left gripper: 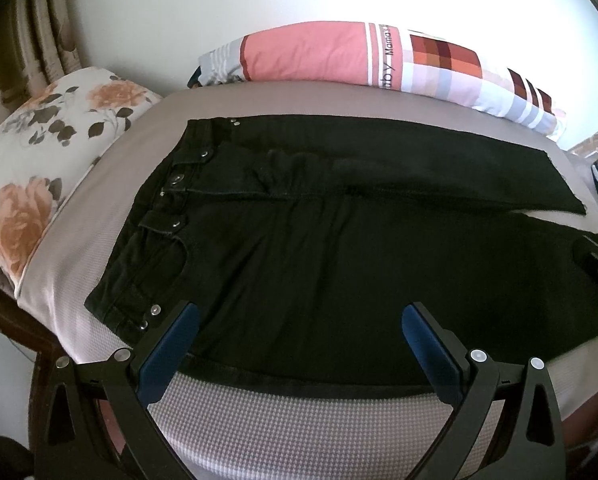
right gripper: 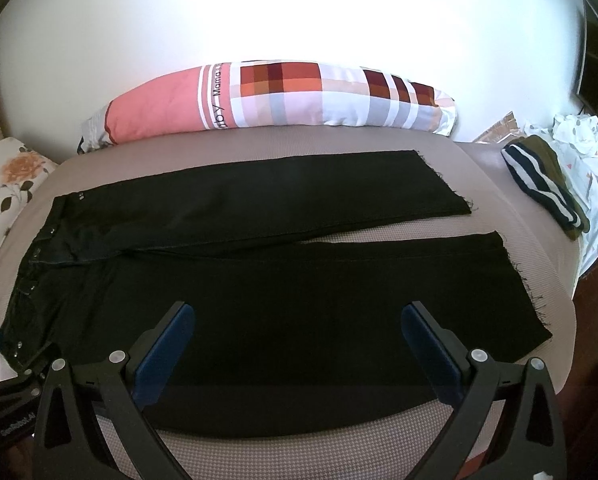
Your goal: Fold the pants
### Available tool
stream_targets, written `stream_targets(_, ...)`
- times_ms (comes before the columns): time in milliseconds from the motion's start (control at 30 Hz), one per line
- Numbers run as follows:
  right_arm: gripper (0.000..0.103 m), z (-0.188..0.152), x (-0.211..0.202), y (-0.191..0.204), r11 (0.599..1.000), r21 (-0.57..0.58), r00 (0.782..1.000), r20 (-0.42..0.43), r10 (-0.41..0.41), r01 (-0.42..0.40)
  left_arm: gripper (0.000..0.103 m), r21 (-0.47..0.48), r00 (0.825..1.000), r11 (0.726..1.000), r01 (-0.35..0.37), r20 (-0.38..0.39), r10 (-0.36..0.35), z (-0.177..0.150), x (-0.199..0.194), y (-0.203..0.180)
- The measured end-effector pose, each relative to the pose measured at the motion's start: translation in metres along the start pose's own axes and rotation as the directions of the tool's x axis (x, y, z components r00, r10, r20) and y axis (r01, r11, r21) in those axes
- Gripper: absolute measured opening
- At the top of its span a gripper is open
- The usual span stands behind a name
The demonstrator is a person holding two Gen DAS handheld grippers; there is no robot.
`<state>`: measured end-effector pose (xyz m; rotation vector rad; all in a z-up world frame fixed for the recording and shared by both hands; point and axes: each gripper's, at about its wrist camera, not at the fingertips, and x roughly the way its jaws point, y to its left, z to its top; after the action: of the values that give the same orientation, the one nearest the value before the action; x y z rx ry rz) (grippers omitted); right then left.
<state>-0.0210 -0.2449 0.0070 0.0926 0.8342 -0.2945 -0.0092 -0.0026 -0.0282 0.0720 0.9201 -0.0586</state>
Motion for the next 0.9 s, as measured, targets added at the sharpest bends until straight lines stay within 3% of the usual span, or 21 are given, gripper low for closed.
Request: stream_targets(900,0.103,0.0049,-0.0006,0.0015,1.000,0.006,1.000,0.003,0.014,-0.014,0.101,0.014,1.000,1.000,-0.003,0.009,0.003,-0.0023,0.0017,-0.0014)
